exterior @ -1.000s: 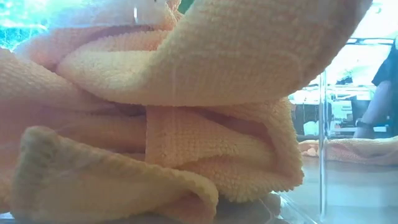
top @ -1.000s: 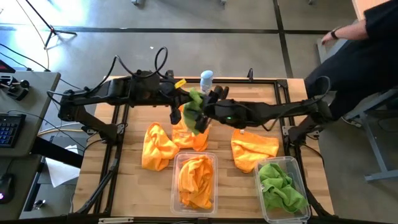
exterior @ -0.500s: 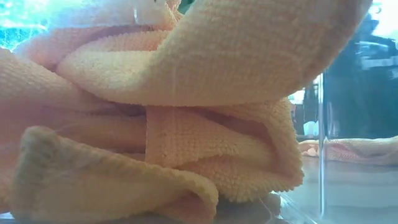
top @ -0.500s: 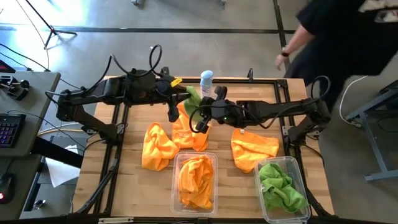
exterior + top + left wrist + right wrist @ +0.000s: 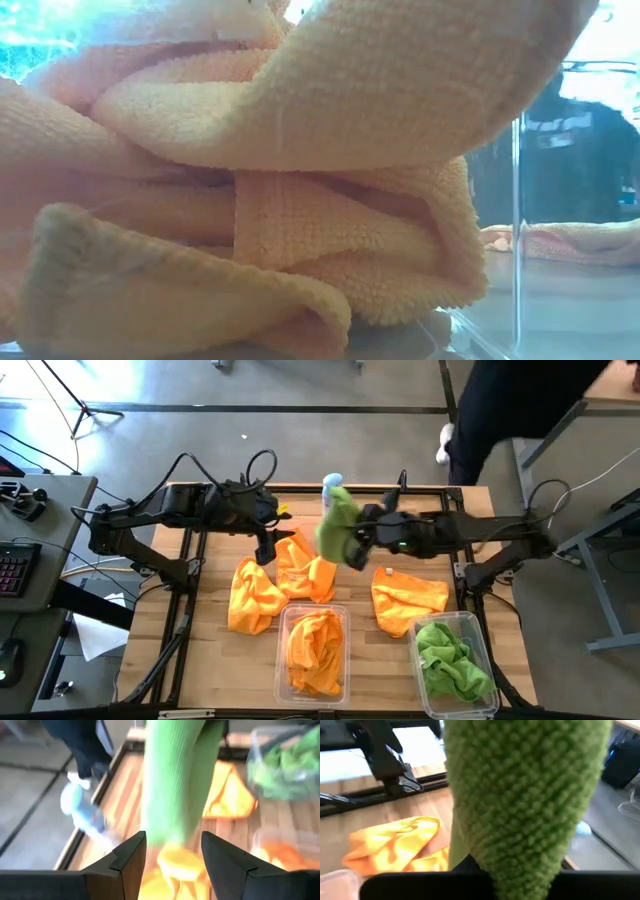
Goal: Sort microfiber towel by color & place in baskets
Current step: Put the green towel into the right transparent bin
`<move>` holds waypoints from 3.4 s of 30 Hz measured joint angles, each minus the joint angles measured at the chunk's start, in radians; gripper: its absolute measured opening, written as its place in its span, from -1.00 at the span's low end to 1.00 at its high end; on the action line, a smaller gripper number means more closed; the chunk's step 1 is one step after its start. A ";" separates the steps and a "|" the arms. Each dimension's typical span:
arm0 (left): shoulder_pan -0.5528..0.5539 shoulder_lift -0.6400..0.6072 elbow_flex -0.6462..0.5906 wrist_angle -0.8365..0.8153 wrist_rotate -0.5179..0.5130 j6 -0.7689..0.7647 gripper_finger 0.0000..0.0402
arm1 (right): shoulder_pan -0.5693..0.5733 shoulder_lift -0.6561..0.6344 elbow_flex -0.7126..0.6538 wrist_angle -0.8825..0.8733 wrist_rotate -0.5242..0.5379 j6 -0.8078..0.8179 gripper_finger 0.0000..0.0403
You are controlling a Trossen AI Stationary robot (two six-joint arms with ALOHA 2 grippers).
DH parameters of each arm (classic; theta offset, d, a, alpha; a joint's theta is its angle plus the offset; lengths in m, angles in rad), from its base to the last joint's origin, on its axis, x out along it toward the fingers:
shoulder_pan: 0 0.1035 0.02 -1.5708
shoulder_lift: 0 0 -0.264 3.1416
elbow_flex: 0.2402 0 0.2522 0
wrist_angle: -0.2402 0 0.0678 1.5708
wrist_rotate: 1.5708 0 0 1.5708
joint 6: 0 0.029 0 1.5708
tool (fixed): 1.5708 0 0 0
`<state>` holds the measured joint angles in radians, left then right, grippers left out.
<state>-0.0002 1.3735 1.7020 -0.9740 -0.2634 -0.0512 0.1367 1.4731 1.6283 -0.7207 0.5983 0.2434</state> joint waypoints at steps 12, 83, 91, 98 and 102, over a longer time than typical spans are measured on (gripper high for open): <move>-0.038 0.000 -0.089 -0.120 -0.001 -0.109 -0.13 | 0.370 -0.210 0.000 -0.442 -0.023 0.559 -0.99; -0.106 0.000 -0.198 -0.080 -0.004 -0.388 -0.13 | 1.003 0.112 -0.816 0.190 -0.602 1.391 -1.00; -0.106 0.000 -0.198 -0.080 -0.004 -0.383 -0.13 | 1.022 0.099 -0.822 0.215 -0.620 1.370 -0.73; -0.106 0.000 -0.198 -0.079 -0.005 -0.364 -0.13 | 1.022 -0.009 -0.828 0.164 -0.625 1.420 -0.27; -0.106 0.000 -0.198 -0.077 -0.005 -0.364 -0.13 | 1.022 -0.082 -0.828 0.118 -0.624 1.471 -0.07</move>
<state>-0.1066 1.3739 1.5043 -1.0508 -0.2680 -0.4150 1.1584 1.3909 0.8001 -0.6031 -0.0261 1.7147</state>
